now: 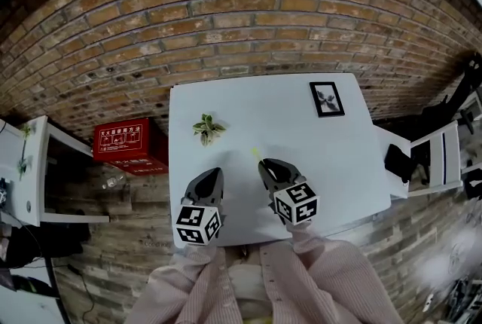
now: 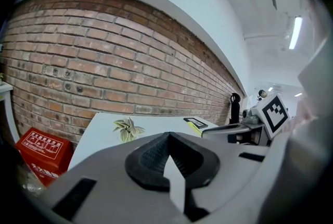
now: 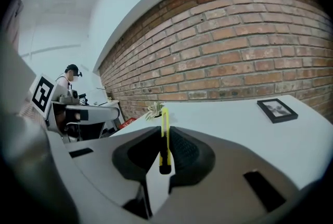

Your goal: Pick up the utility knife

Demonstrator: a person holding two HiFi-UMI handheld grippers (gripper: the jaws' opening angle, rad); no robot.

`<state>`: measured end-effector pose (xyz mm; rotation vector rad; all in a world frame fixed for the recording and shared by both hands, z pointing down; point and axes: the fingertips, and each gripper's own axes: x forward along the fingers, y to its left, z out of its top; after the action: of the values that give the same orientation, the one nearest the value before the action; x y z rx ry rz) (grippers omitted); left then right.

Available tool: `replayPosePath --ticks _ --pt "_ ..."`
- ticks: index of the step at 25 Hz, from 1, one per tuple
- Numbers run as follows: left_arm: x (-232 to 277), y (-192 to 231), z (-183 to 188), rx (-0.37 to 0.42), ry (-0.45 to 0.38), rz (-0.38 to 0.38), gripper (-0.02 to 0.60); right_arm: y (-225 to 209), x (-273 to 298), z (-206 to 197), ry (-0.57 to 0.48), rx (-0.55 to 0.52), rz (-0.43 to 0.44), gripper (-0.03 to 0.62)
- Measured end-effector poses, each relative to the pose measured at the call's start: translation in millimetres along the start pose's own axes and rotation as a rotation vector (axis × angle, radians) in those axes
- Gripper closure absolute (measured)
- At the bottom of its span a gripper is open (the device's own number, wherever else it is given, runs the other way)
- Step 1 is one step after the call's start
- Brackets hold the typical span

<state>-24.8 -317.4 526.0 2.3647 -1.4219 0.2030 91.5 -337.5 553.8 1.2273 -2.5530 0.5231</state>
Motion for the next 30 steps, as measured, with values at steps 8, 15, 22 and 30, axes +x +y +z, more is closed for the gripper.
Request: replayPosePath --ticks 8,15,22,30 --pt "-13 1 31 0.045 -0.054 0.003 0.591 6 -18 36 -0.114 0.001 0.003 0.540" --pt "-29 4 66 0.108 -0.123 0.010 0.591 5 -38 67 -0.205 -0.001 -0.006 0.540" --pt "-41 8 97 0.145 -0.183 0.019 0.591 1 -56 98 -0.279 -0.036 -0.025 0.540" --pt "-53 13 124 0.184 -0.228 0.037 0.591 -9 -78 123 -0.350 -0.064 -0.054 0.540"
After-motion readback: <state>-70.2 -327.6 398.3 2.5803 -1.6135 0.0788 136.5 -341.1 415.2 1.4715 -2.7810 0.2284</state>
